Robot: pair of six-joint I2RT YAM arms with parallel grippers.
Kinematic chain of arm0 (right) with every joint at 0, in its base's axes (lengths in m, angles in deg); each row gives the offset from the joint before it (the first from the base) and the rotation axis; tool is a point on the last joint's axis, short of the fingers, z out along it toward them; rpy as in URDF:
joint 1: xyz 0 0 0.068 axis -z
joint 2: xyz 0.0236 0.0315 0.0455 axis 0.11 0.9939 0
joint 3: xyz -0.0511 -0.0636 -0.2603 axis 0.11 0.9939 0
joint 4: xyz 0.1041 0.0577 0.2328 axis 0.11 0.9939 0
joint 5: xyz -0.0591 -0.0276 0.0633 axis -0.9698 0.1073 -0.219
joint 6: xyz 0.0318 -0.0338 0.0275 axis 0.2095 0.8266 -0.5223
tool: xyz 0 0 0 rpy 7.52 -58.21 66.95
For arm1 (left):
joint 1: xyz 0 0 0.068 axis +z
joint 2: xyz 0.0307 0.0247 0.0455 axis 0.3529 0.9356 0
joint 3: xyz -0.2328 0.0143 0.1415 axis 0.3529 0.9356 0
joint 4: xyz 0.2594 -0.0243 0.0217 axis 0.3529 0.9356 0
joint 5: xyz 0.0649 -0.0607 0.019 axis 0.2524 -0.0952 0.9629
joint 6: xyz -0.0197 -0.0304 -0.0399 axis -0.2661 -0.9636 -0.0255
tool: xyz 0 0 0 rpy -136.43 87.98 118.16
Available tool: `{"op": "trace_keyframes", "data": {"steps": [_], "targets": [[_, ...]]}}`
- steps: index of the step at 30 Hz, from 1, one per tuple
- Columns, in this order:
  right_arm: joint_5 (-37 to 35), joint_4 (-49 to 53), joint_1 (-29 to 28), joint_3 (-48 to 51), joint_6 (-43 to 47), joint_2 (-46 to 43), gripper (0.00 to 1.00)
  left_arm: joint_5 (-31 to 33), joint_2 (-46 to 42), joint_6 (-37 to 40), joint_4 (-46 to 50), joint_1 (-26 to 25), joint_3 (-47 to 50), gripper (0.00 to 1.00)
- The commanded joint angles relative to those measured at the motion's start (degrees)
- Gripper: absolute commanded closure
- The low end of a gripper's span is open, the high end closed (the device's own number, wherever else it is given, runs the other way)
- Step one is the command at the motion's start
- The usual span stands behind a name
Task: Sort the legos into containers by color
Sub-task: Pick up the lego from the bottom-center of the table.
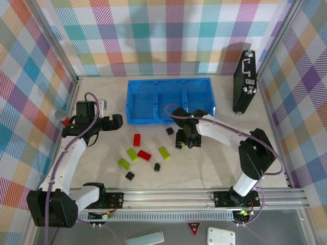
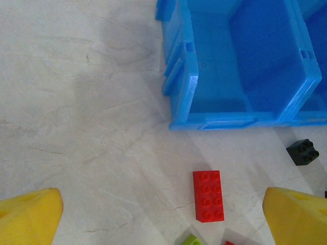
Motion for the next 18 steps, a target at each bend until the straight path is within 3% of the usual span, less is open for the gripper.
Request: {"op": "trace_keyframes", "data": {"steps": [1, 18], "targets": [[-0.13, 2.97, 0.47, -6.1, 5.32, 3.66, 0.33, -0.25, -0.43, 0.54, -0.06, 0.46, 0.67, 0.0], [3.27, 6.6, 6.0, -37.53, 15.91, 24.33, 0.34, -0.44, 0.54, 0.53, -0.4, 0.46, 0.47, 0.0]]}}
